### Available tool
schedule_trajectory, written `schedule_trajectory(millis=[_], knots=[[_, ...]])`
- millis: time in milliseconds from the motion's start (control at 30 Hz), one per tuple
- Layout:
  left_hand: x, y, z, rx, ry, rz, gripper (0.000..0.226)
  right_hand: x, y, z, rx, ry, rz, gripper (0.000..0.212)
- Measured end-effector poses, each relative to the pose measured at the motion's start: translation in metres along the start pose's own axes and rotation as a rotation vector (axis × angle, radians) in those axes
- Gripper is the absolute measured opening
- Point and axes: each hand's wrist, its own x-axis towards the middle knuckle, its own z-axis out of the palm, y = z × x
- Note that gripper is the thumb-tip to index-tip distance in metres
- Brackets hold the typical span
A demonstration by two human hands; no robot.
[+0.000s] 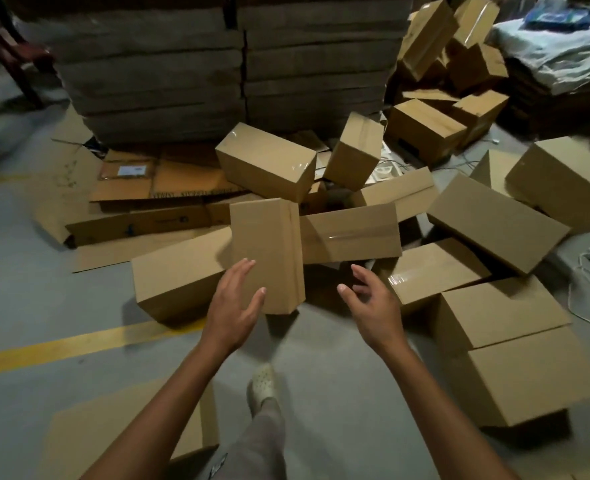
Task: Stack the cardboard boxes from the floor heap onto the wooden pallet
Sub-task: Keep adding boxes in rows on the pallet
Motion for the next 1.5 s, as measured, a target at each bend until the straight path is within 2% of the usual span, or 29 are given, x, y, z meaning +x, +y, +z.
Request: schedule_trajectory(millis=[133,367,567,733,800,933,1000,1100,1233,1367,1500], knots=[[0.090,-0.031,0.012,0.000,0.003,-0.029,0.053,0.086,-0.004,0.035,-0.031,-0.031,0.042,0.055],[0.249,-0.087,0.025,-0.038,-0.081,-0.279,0.052,0.239,-0.019,0.102,-0.031,-0.100,0.189,0.055],[0.368,-0.122,0.022,0.021,-0.122,-0.380,0.048,0.358,-0.038,0.125,-0.006,-0.132,0.291,0.054],[0.449,-0.150,0.041,0.018,-0.126,-0.507,0.045,0.450,-0.025,0.141,0.027,-0.200,0.354,0.054],[0.477,-0.156,0.052,-0.100,-0.083,-0.630,0.040,0.485,-0.013,0.149,0.053,-0.232,0.398,0.055],[0.524,-0.175,0.073,-0.541,0.123,-1.027,0.037,0.550,0.009,0.166,0.107,-0.327,0.507,0.055],[0.548,-0.193,0.086,-0.607,0.178,-1.130,0.038,0.582,0.021,0.175,0.097,-0.367,0.534,0.055],[0.585,-0.221,0.109,-0.571,0.191,-1.168,0.038,0.630,0.042,0.196,0.085,-0.404,0.558,0.054],[0.628,-0.260,0.145,-0.431,0.141,-1.135,0.022,0.682,0.080,0.234,0.042,-0.464,0.585,0.051],[0.646,-0.319,0.184,-0.210,0.056,-1.093,0.052,0.712,0.135,0.284,0.025,-0.492,0.647,0.051],[0.653,-0.367,0.208,-0.270,0.117,-1.121,0.049,0.712,0.150,0.320,0.105,-0.537,0.712,0.046]])
